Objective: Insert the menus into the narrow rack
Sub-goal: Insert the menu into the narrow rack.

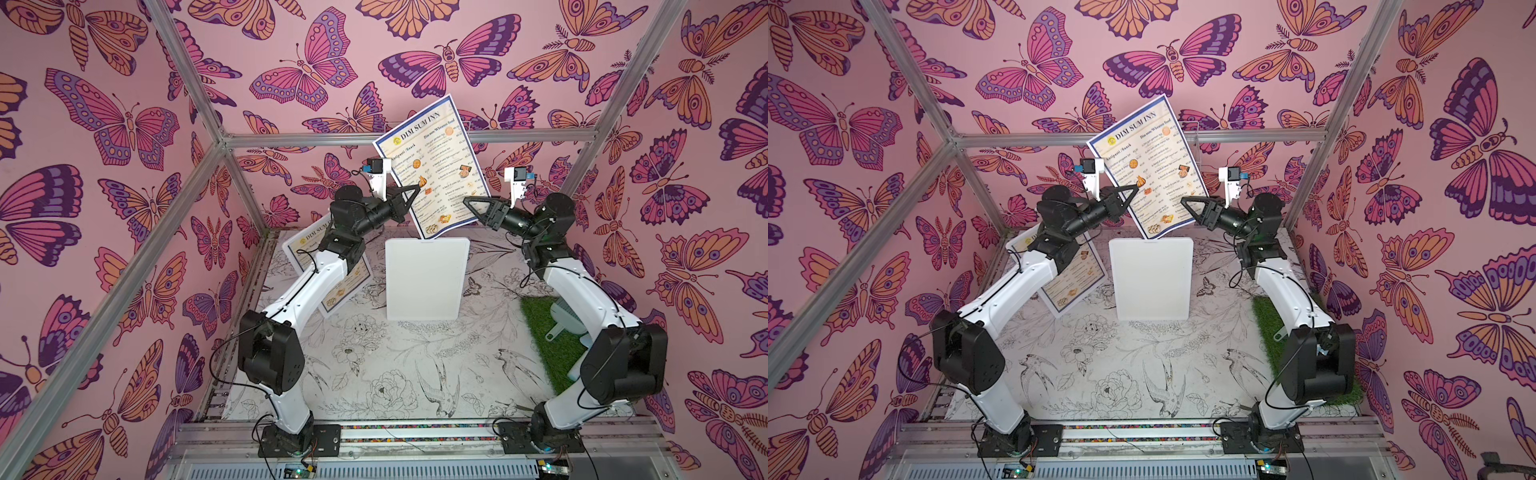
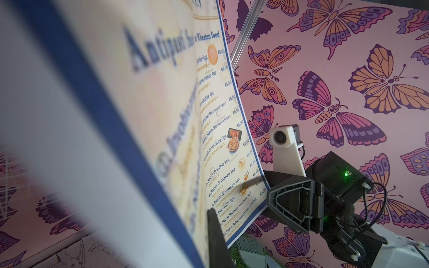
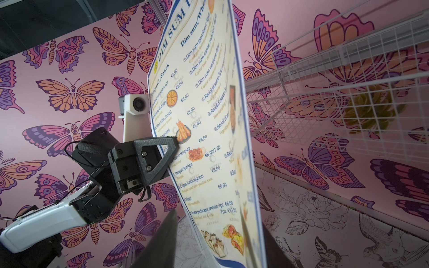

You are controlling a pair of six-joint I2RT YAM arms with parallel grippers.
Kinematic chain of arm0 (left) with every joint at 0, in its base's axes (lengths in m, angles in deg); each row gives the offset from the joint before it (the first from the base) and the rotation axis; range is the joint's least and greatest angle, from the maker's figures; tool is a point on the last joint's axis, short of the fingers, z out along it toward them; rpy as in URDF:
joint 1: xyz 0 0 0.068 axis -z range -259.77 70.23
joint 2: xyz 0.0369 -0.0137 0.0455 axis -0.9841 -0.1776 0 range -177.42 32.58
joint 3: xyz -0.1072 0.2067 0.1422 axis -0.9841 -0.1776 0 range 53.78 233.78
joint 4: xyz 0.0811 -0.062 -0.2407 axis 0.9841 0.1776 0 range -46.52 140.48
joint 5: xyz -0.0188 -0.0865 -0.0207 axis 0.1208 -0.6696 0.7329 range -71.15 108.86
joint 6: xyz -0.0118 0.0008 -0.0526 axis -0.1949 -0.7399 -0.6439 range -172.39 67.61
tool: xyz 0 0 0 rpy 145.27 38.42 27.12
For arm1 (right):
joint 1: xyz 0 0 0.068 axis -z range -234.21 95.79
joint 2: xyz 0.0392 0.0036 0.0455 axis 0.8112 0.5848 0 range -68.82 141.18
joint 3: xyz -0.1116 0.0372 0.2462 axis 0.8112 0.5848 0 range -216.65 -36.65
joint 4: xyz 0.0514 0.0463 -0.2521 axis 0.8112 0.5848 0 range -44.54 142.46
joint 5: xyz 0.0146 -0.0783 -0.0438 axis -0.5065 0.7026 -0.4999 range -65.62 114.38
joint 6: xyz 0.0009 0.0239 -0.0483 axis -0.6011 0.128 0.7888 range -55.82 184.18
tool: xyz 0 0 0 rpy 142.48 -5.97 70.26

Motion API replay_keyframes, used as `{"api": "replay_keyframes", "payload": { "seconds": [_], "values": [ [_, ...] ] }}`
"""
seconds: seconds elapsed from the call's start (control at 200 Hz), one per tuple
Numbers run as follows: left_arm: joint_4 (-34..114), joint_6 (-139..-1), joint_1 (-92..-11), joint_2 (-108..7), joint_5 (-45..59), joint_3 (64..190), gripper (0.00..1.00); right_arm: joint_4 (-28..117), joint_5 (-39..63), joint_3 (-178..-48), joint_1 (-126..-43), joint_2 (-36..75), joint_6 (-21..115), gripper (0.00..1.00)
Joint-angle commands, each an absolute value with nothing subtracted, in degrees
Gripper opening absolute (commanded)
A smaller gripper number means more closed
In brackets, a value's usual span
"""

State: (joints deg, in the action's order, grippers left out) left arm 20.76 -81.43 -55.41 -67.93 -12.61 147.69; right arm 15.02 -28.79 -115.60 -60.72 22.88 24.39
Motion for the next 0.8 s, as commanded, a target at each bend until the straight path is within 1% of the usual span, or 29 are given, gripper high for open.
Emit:
{"api": "replay_keyframes", "payload": {
  "seconds": [0.0,0.26,0.796],
  "values": [
    [19.0,-81.7,-55.2,-67.5,-12.1,148.0,0.02,15.0,-28.9,-117.3,-60.6,21.7,25.2,0.48],
    [19.6,-80.3,-55.2,-65.8,-10.7,146.0,0.02,13.5,-29.9,-117.8,-60.9,22.1,23.2,0.48],
    [20.0,-79.5,-56.6,-64.6,-10.0,144.8,0.02,13.6,-29.7,-118.7,-62.6,23.5,23.4,0.49]
  ]
}}
